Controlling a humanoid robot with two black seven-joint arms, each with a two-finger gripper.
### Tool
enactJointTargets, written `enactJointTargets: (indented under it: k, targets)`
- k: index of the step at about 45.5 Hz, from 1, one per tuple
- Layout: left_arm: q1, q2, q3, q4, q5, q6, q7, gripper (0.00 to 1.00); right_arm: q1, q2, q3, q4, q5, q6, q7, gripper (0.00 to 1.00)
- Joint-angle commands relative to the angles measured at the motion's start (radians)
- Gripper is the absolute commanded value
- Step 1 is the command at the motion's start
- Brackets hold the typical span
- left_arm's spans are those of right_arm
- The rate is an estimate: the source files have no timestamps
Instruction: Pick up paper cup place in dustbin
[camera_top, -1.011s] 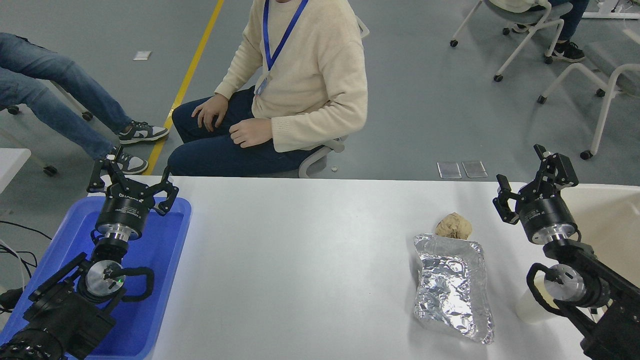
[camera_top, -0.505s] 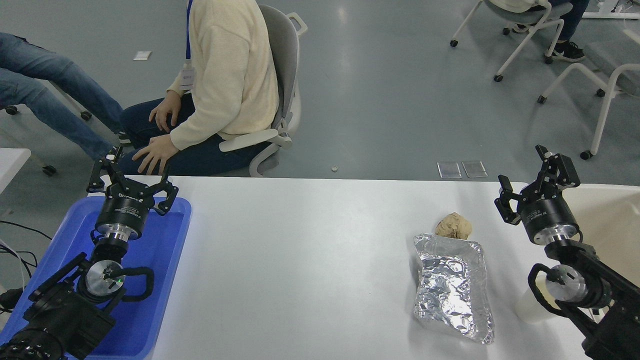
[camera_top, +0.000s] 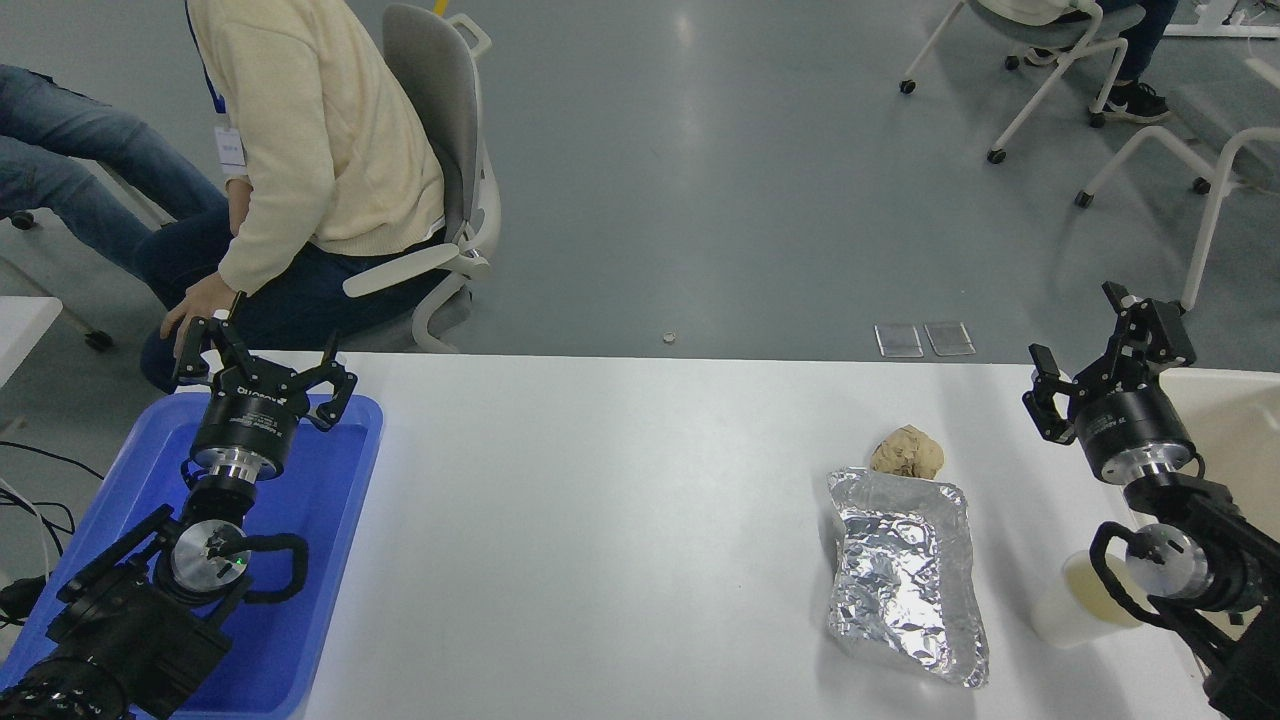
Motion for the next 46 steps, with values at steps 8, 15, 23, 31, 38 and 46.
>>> enactJointTargets:
  k: [8, 15, 23, 31, 38, 46]
  targets:
    - [0.000, 0.000, 0.000, 0.000, -0.002, 0.000, 0.000, 1.00, 0.239, -0.224, -0.646, 0.062, 0.004, -0.008, 0.003, 1.00]
    - [-0.001, 0.000, 0.000, 0.000, -0.002, -0.001, 0.000, 1.00, 0.389, -0.306, -0.855, 0.062, 0.003, 0.009, 0.004, 1.00]
    - [0.000, 0.000, 0.000, 0.000, 0.000, -0.001, 0.000, 1.00, 0.668, -0.357, -1.282, 0.062, 0.003, 0.010, 0.009, 1.00]
    - [-0.001, 0.000, -0.001, 0.000, -0.002, -0.005, 0.000, 1.00, 0.981, -0.301, -1.786, 0.070, 0.001, 0.012, 0.009, 1.00]
    - [0.000, 0.000, 0.000, -0.001, -0.002, -0.005, 0.000, 1.00, 1.191, -0.263, -2.034, 0.223, 0.000, 0.012, 0.008, 1.00]
    - [-0.001, 0.000, 0.000, 0.000, 0.000, -0.005, 0.000, 1.00, 1.478, -0.189, -2.344, 0.406, -0.002, 0.067, 0.012, 1.00]
